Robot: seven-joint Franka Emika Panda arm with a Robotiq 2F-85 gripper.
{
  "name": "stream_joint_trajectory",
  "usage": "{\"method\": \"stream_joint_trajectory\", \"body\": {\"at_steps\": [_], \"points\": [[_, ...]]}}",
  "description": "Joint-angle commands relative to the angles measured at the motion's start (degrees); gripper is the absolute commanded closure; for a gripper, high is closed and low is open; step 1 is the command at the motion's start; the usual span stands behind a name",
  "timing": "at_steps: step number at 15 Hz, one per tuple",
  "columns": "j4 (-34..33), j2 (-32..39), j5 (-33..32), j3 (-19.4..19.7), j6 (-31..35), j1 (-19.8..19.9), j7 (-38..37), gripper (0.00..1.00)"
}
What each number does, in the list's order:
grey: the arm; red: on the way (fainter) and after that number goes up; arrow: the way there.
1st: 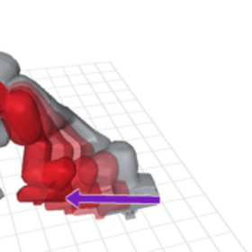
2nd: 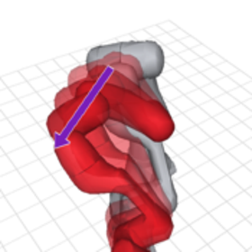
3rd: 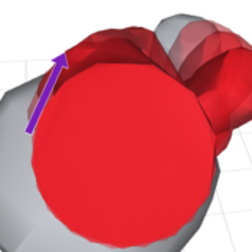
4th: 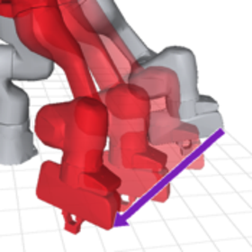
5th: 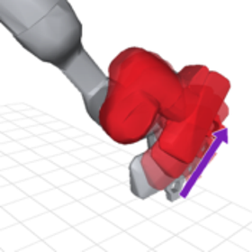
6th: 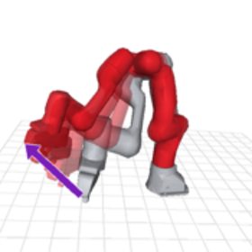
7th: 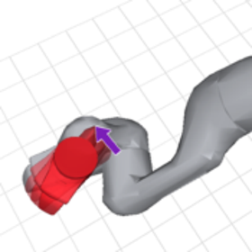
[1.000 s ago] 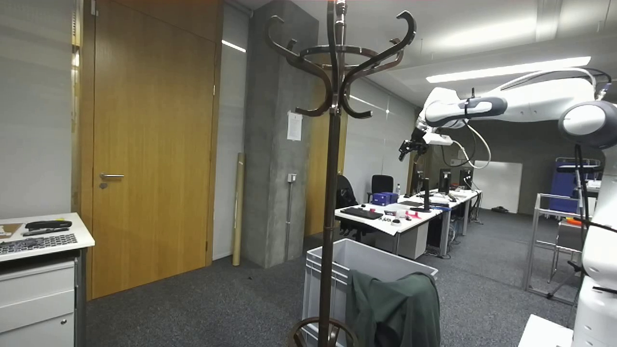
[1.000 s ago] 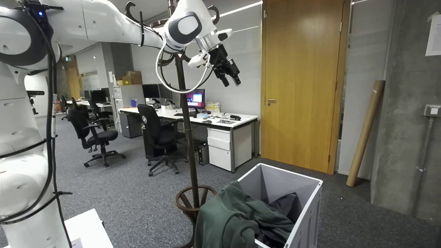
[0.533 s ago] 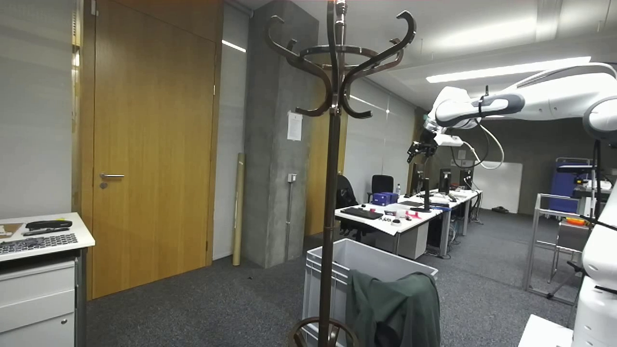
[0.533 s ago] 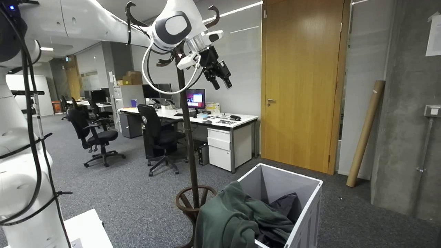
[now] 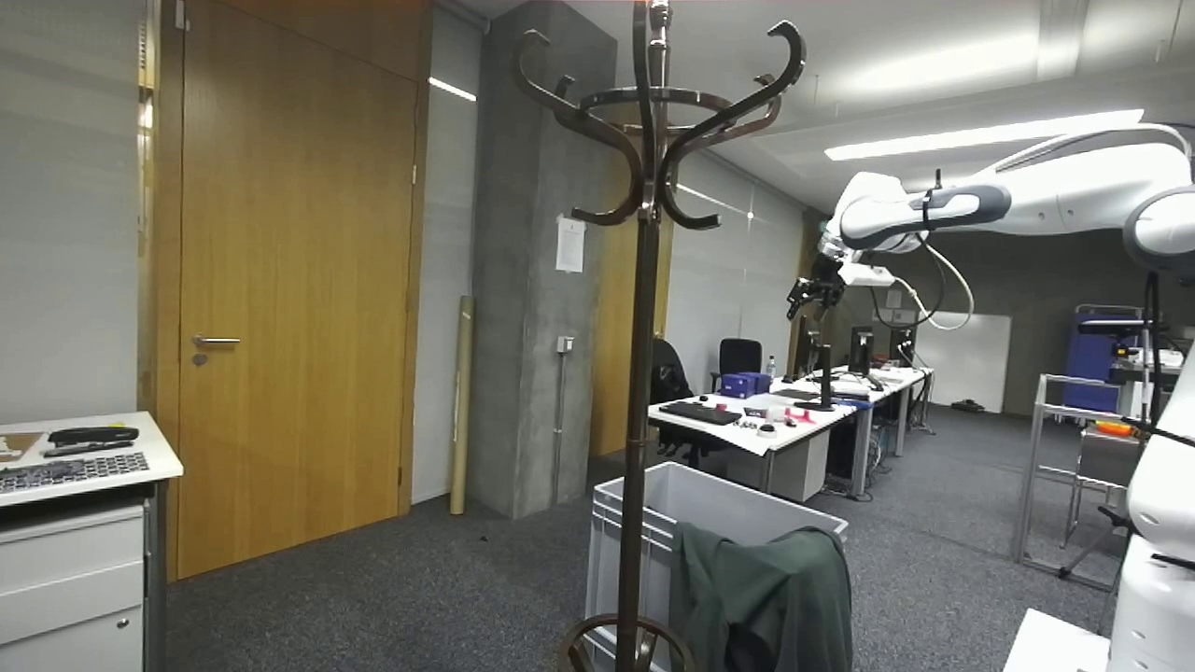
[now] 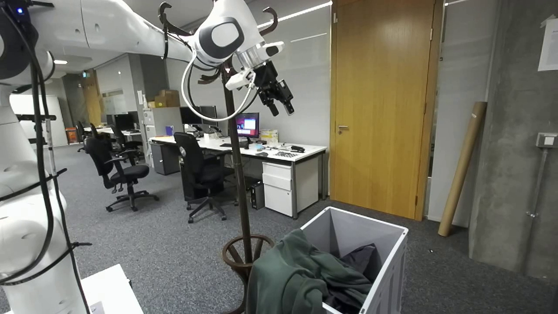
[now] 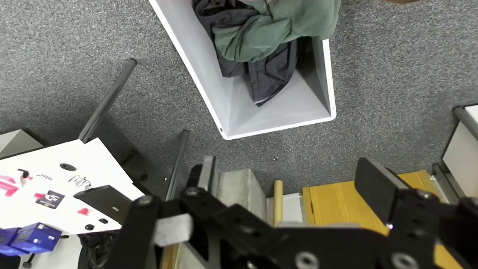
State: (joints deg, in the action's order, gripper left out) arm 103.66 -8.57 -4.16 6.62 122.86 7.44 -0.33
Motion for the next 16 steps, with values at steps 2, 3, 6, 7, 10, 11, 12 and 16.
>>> {"method": "stream_joint_trajectory", "body": {"at_steps": [2,3,6,7,10,11,12,16], "points": [[2.2,-1.2,-0.7,0.3,-0.9,0.3,-0.4,0.00],[3.2,-1.7,-1.1,0.4,-0.3,0.4,-0.3,0.00],[6.7,-3.0,-2.1,1.3,0.5,1.0,0.9,0.00],[8.2,-3.4,-2.5,1.7,0.6,1.1,1.3,0.00],[12.5,-4.4,-4.8,2.5,1.6,1.8,2.0,0.00],[13.9,-4.7,-5.0,2.8,1.7,2.0,2.5,0.00],[15.3,-4.9,-5.0,3.2,2.1,2.1,3.1,0.00],[19.9,-5.2,-1.8,4.9,2.4,2.0,8.9,0.00]]}}
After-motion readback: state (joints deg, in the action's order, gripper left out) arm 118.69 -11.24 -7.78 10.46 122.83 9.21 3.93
